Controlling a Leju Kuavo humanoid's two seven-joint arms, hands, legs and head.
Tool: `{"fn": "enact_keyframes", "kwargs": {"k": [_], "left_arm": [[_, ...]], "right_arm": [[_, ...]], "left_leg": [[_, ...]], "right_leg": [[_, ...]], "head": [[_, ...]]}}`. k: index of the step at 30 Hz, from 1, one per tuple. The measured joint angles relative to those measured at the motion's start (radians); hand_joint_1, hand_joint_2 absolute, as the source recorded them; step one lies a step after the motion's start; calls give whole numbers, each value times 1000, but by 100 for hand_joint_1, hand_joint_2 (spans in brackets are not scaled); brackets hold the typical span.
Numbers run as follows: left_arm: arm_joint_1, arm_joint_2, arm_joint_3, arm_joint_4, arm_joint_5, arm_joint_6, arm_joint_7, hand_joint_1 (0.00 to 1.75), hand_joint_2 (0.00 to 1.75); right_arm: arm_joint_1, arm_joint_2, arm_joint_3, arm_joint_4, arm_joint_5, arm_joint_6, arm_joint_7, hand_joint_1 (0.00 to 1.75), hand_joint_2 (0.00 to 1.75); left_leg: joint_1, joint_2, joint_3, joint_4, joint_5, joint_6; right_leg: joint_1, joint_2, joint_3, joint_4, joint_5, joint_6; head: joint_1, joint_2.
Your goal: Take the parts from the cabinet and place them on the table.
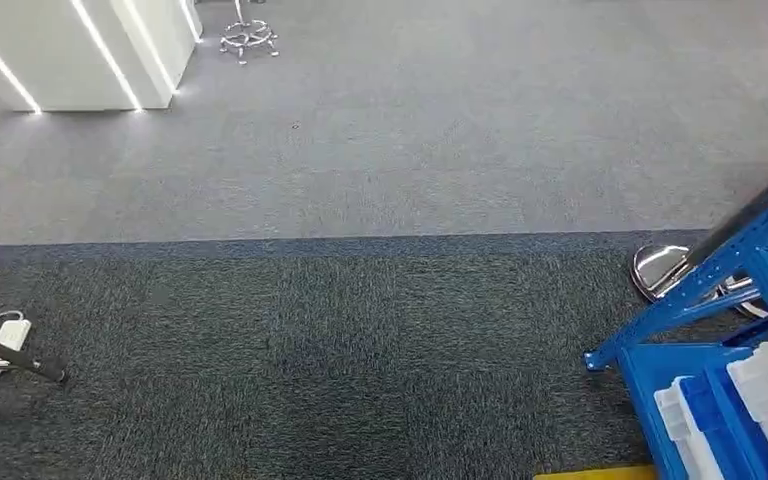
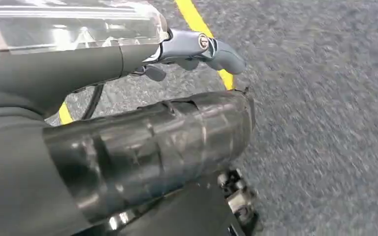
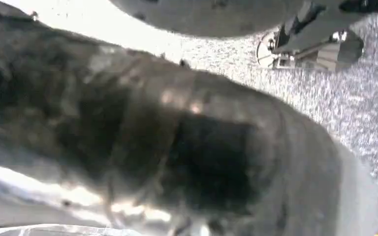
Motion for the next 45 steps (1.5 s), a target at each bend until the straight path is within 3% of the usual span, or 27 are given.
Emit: {"fn": "enact_keyframes", "kwargs": {"k": [2, 4, 7, 8, 9, 13, 14, 15, 16, 18, 19, 21, 22, 23, 24, 25, 28, 29, 31, 32, 34, 36, 38, 39, 40, 44, 45], "left_arm": [[4, 0, 0, 0, 2, -2, 0, 0, 0], [7, 0, 0, 0, 3, -2, 0, 0, 0], [7, 1, 0, 0, 5, -2, 0, 0, 0], [6, 1, 0, 0, 5, -2, 0, 0, 0], [7, 1, 1, 0, 5, -3, 0, 0, 0], [4, 1, 1, 0, 8, -3, 1, 0, 0], [4, 0, 1, 0, 8, -2, 2, 0, 0], [4, 1, 1, 0, 8, -2, 3, 0, 0], [5, 1, 1, 0, 8, -2, 3, 0, 0], [10, 1, 2, 0, 8, -2, 6, 0, 0], [12, 2, 3, 0, 8, -2, 7, 0, 0], [10, 2, 4, 0, 8, -2, 8, 0, 0], [9, 2, 4, 0, 9, -2, 8, 0, 0], [8, 2, 4, 0, 9, -2, 8, 0, 0], [8, 2, 4, 0, 10, -2, 8, 0, 0], [8, 2, 5, 0, 10, -2, 7, 0, 0], [3, 2, 5, 0, 10, -2, 6, 0, 0], [2, 2, 5, 0, 11, -2, 6, 0, 0], [2, 3, 6, 0, 10, -2, 5, 0, 0], [4, 3, 6, 0, 10, -2, 5, 0, 0], [8, 3, 8, 0, 10, -2, 6, 0, 0], [12, 3, 9, 0, 10, -2, 6, 0, 0], [10, 5, 11, 0, 10, -1, 7, 0, 0], [11, 5, 12, 0, 11, -1, 7, 0, 0], [11, 6, 14, 0, 11, -1, 8, 0, 0], [6, 6, 15, 0, 11, -1, 9, 0, 0], [5, 5, 15, 0, 9, -2, 9, 0, 0]], "right_arm": [[-2, 0, 0, 0, -2, 0, 0, 0, 0], [-1, 0, 0, 0, -3, 0, 0, 0, 0], [-1, 0, -1, 0, -3, 0, 0, 0, 0], [-1, 0, -1, 0, -3, 0, 0, 0, 0], [-1, 0, -1, 0, -3, 0, 1, 0, 0], [3, 0, -1, 0, 0, 0, 2, 0, 0], [4, 0, -1, 0, 0, -1, 0, 0, 0], [3, 0, -1, 0, 1, -1, -2, 0, 0], [2, 0, -1, 0, 1, -1, -3, 0, 0], [1, 0, -1, 0, 1, -1, -8, 0, 0], [1, 0, -1, 0, 1, -1, -10, 0, 0], [4, 0, -1, 0, 1, -1, -10, 0, 0], [5, 0, -1, 0, 2, -1, -10, 0, 0], [5, 0, -1, 0, 3, -1, -10, 0, 0], [3, 0, -1, 0, 4, -1, -10, 0, 0], [0, 0, -1, 0, 5, -1, -10, 0, 0], [3, 0, -1, 0, 5, -1, -10, 0, 0], [3, 0, -1, 0, 5, -1, -8, 0, 0], [2, 0, -2, 0, 5, -1, -5, 0, 0], [0, 0, -2, 0, 5, -3, -3, 0, 0], [0, 0, -2, 0, 6, -5, -1, 0, 0], [3, 0, -5, 0, 6, -5, -1, 0, 0], [2, 0, -6, 0, 6, -6, -1, 0, 0], [3, 0, -6, 0, 7, -6, -1, 0, 0], [0, 0, -7, 0, 8, -6, -1, 0, 0], [7, 0, -8, 0, 8, -8, -1, 0, 0], [7, 0, -8, 0, 8, -8, -1, 0, 0]], "left_leg": [[3, -21, -68, 146, -71, -3], [3, -27, -113, 233, -88, -4], [4, -36, -51, 71, 31, 5], [5, -59, -15, -13, 74, 8], [7, -109, -1, -44, 61, 11], [-1, -83, 1, -55, 73, 25], [6, -68, 2, -69, 82, 39], [4, -58, 3, -73, 85, 44], [3, -47, 2, -74, 85, 51], [-2, -17, 1, -73, 83, 53], [-3, -1, 0, -72, 82, 54], [-4, 22, 2, -71, 79, 53], [-4, 33, 5, -70, 76, 52], [-5, 44, 9, -70, 73, 49], [-6, 53, 13, -70, 70, 45], [-14, 62, 15, -66, 66, 38], [-13, 86, 21, -72, 66, 27], [-17, 97, 23, -72, 61, 19], [-6, 10, -2, -5, 8, 9], [-2, -13, -37, 72, -35, 5], [0, -28, -108, 222, -92, 0], [3, -29, -112, 218, -50, -2], [7, -43, -42, 57, 49, 2], [11, -85, -7, -29, 81, 4], [11, -116, -1, -52, 63, 4], [9, -82, 1, -58, 75, 21], [13, -64, 3, -66, 83, 31]], "right_leg": [[2, 18, -2, 0, 1, -6], [3, 41, -2, 3, 1, -6], [2, 86, -2, 11, -1, -4], [1, 98, -2, 15, -3, 0], [1, 106, -5, 17, -4, 4], [-2, 138, -16, 12, 5, 32], [-2, 123, -17, 20, -1, 35], [1, 71, -25, 43, -22, 38], [1, 41, -53, 101, -64, 41], [-2, 24, -127, 261, -140, 47], [-4, 22, -151, 313, -152, 49], [-4, 17, -128, 270, -107, 49], [-3, 8, -83, 189, -62, 46], [-1, -17, -26, 85, -16, 39], [7, -65, 6, 15, -14, 31], [15, -74, 6, 10, -12, 22], [17, -39, -2, 13, -10, 13], [6, -26, 4, 2, -3, 4], [1, -7, 2, -4, 4, -5], [1, 4, 0, -3, 6, -9], [1, 29, -3, -2, 7, -10], [1, 58, -1, 3, 7, -10], [-1, 87, -2, 11, 4, -6], [-2, 98, -5, 16, 1, -2], [4, 107, -12, 25, -1, 6], [-2, 144, -25, 18, 11, 34], [-5, 106, -26, 33, 0, 35]], "head": [[0, 0], [0, 0], [0, 0], [0, 0], [1, 0], [1, 0], [0, 0], [3, 0], [2, 0], [2, 0], [2, 0], [2, 0], [3, 0], [2, 0], [2, 0], [2, 0], [2, 0], [2, 0], [-2, 0], [-2, 0], [-2, 0], [-2, 0], [-2, 0], [-2, 0], [-2, 0], [-1, 0], [-1, 0]]}}
